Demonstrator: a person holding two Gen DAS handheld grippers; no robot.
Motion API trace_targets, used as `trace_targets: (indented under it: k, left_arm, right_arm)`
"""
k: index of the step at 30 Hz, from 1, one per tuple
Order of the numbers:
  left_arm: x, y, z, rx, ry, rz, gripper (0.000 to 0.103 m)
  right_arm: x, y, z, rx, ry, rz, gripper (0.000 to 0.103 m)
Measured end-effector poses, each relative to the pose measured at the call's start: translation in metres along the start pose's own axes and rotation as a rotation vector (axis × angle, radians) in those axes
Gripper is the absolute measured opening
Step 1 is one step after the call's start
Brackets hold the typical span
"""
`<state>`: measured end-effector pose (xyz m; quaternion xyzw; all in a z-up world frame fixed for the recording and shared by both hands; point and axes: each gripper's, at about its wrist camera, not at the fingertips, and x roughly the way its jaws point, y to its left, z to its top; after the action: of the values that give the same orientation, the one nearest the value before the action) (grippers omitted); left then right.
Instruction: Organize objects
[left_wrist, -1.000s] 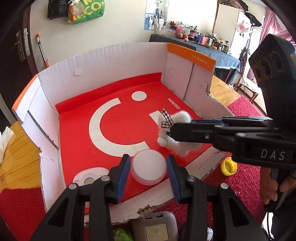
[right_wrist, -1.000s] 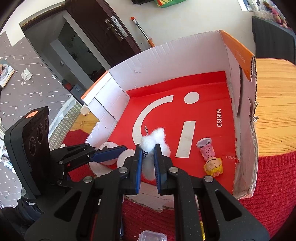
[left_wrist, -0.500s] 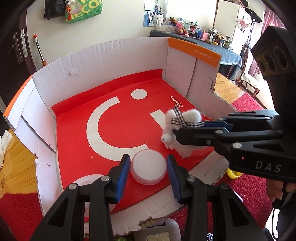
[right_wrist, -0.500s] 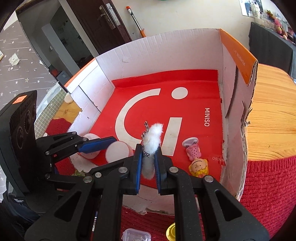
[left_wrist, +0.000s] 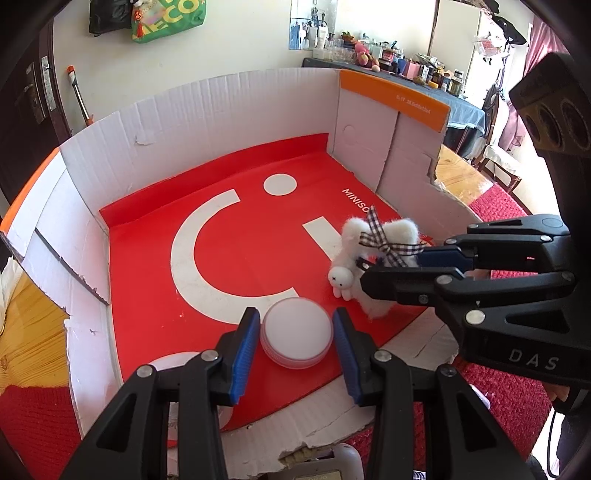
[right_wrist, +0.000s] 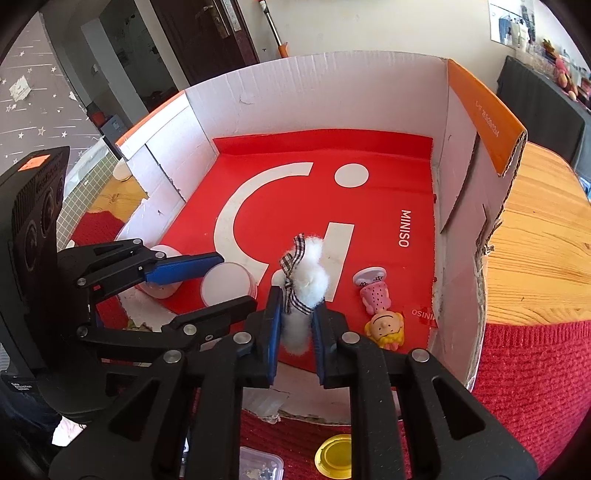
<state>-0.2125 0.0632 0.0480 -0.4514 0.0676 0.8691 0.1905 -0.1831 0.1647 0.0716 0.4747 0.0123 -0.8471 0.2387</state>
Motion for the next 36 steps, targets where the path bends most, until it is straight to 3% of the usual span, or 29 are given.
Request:
trace_targets:
  k: [22,36]
  left_arm:
    - [0.0004,-0.0001,0.0001,-0.004,-0.008,-0.018,0.046]
    - [-0.0023,-0.0012,0.0001,-0.003,-0.014,-0.031,0.046]
  right_arm:
    - [0.0022,0.0014,0.0031,-0.027,0.07,-0.017,0.021]
    - [-0.0044,0.0025,0.0075,-0.038,0.064,-0.036,0.021]
